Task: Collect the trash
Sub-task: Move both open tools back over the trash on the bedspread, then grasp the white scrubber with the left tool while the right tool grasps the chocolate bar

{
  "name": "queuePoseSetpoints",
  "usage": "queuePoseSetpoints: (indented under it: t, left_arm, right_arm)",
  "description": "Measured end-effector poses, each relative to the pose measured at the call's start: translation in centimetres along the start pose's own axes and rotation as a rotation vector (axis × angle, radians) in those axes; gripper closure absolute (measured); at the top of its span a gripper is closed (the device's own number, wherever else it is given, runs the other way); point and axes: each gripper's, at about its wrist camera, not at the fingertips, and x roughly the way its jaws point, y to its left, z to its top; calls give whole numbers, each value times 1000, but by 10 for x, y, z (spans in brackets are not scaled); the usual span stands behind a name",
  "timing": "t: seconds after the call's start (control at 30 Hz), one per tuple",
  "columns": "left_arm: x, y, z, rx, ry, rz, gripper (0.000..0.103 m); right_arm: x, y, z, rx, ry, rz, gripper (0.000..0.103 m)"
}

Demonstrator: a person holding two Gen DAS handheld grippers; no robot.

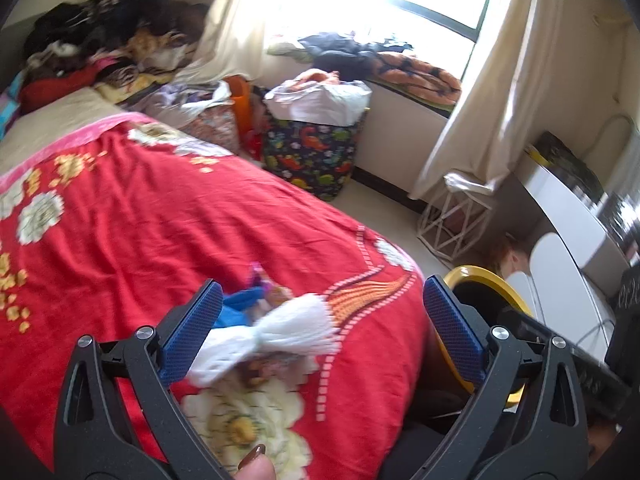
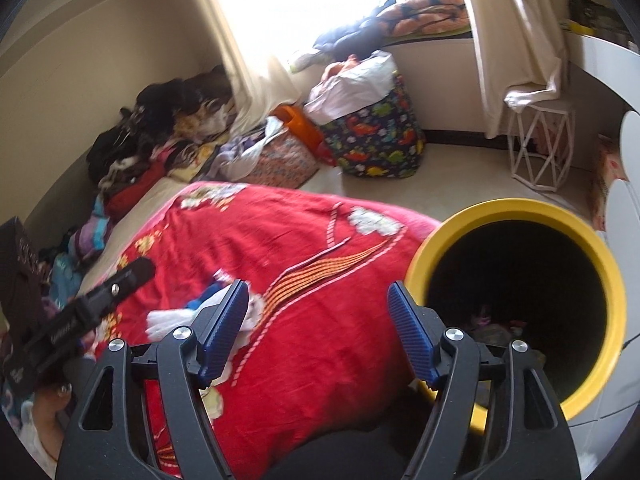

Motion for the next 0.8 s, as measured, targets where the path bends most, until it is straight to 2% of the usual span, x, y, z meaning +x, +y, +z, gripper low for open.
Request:
queuePoseSetpoints:
  t: [0.17,0.37,0.43,0.67,0.77,0.8]
  left_arm:
    - [-5,31,-1,-45,6,32,11]
    - [0,61,-19,-87,75,37,13]
    - [6,69,-27,-109,110,24,20]
    - [23,80,-40,-177,166,-48,32]
    - [30,81,-40,-202,178,-67,46]
    - [33,82,-40,-204,185,-66,54]
  right_arm:
    - [22,30,-9,-48,61,26,33]
    - [52,53,-22,-93,129,35,33]
    - [59,56,-24,-94,136,31,33]
    - [77,52,-12,-85,135,0,33]
    - [85,48,-9,-62,149,2,33]
    - [88,49,-10,-53,157,3,33]
